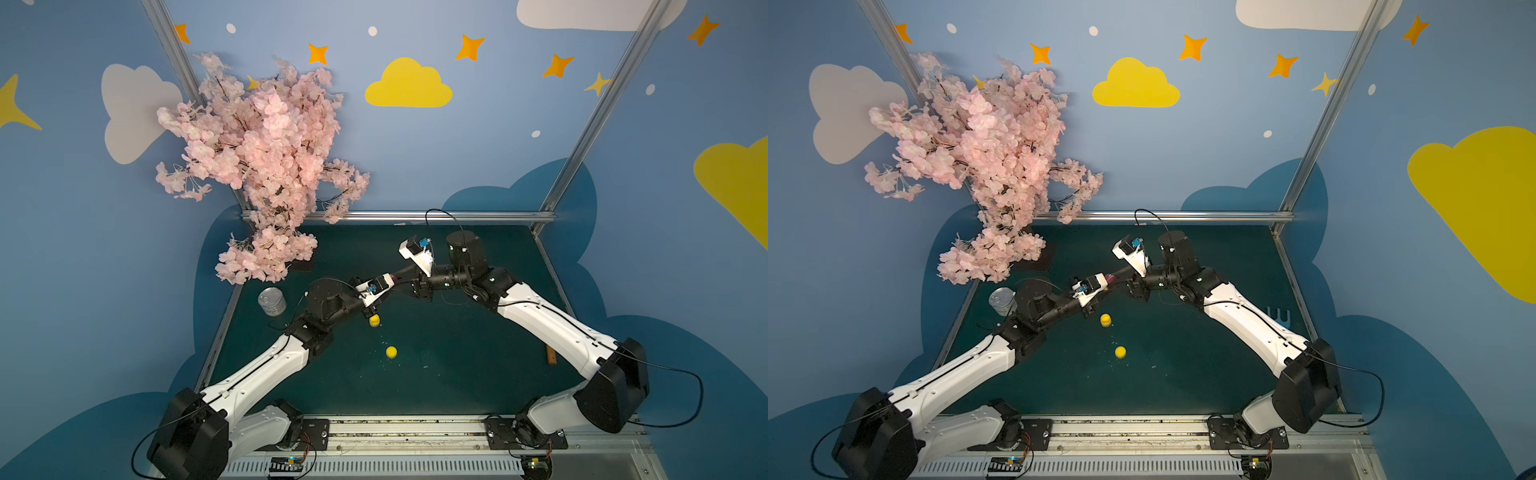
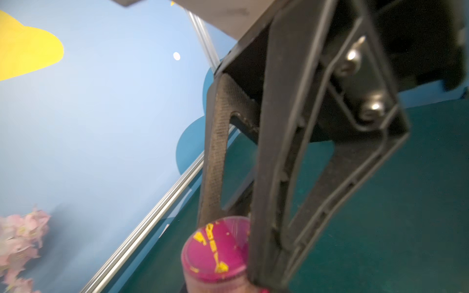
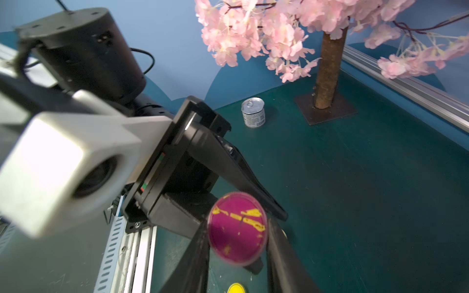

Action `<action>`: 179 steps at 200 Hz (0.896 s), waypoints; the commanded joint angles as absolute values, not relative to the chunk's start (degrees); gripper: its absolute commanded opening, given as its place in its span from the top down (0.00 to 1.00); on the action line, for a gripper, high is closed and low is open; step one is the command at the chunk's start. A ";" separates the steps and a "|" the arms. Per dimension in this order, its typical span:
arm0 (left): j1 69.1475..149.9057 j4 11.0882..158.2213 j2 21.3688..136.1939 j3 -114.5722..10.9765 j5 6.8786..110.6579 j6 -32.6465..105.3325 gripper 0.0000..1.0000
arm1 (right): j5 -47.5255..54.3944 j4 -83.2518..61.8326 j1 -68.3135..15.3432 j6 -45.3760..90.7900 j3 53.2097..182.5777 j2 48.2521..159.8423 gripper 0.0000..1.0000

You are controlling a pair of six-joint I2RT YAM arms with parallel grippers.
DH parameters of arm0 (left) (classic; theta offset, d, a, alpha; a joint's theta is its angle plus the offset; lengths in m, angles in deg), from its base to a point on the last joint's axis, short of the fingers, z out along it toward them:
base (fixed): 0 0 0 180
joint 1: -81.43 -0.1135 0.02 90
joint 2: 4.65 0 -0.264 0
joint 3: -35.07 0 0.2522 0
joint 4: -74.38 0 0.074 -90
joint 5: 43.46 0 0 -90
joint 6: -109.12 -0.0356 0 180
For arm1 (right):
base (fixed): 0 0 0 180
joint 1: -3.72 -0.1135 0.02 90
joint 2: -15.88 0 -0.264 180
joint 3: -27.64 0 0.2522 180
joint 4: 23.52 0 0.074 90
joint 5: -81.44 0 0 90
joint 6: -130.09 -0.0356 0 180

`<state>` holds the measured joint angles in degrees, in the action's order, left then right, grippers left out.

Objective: Close the paint jar lid
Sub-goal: Screw the lid onto the paint jar.

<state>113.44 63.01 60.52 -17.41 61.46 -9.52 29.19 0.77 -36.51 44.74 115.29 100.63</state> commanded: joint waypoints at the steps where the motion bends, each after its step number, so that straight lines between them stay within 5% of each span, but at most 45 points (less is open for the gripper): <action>1: 116.48 52.33 60.98 -19.40 56.43 -16.03 0.73 | 19.46 4.17 -38.15 37.26 115.97 103.80 1.00; 71: 117.77 49.29 64.42 -19.59 55.72 -15.48 0.73 | 15.59 -0.94 -39.23 30.78 114.11 104.04 1.00; 120: 117.69 49.63 61.49 -15.68 51.71 -9.96 0.74 | 13.84 -0.03 -38.91 31.34 110.05 99.16 0.56; 179: 116.08 54.57 56.74 -10.12 53.64 -6.71 0.72 | 12.31 1.49 -38.05 34.93 103.73 89.70 0.33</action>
<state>116.45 56.19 59.03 -12.52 51.27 -8.25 14.46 -0.44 -38.52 32.71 105.52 93.31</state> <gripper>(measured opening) 0.292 0.656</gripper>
